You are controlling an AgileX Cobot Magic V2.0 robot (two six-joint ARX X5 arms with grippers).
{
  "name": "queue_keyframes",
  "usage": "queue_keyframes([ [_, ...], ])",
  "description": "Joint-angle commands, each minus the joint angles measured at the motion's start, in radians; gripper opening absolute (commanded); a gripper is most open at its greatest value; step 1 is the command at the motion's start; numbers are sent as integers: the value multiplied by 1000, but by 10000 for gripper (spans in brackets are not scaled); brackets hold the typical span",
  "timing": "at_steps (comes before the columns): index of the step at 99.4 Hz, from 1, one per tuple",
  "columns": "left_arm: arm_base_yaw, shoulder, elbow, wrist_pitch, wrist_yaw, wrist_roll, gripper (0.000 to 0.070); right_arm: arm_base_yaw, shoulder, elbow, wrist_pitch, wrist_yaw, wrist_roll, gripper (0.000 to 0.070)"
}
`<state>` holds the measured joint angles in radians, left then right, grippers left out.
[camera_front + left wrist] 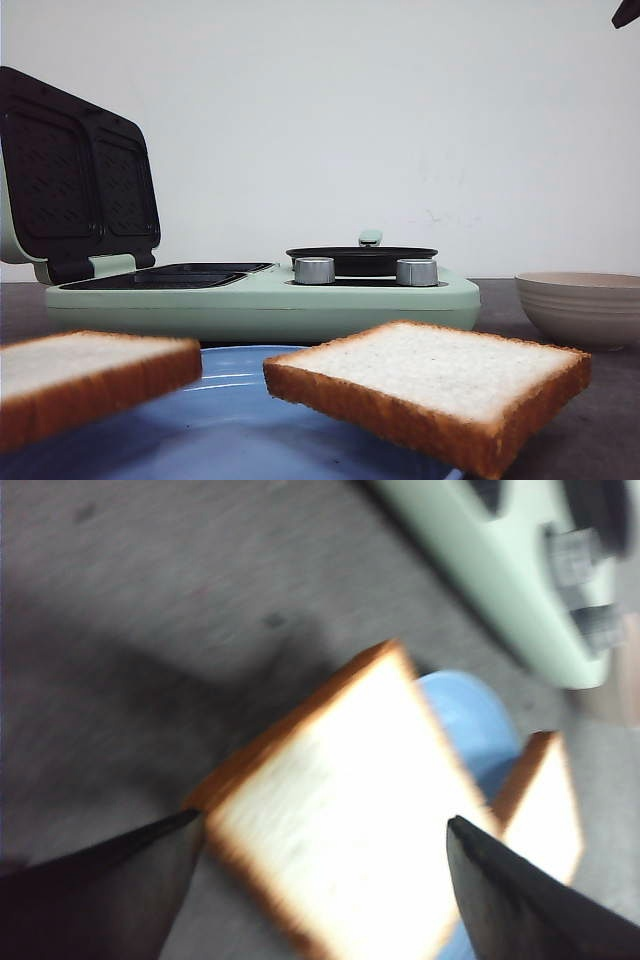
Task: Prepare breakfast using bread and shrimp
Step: 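Lower the left gripper to the bread slice nearest it and grasp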
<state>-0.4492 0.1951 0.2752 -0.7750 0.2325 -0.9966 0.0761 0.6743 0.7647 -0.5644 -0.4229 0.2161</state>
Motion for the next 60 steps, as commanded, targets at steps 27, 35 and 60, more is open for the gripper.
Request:
queue_keyframes([
  [27, -10, -2, -3, -32, -23, -32, 470, 2, 3, 10, 9, -23, -7, 308],
  [35, -12, -2, -3, -33, -8, -34, 470, 3, 4, 10, 9, -23, -7, 308],
  [60, -43, -2, -40, 44, -10, -77, 470, 3, 4, 10, 10, -23, -6, 308],
])
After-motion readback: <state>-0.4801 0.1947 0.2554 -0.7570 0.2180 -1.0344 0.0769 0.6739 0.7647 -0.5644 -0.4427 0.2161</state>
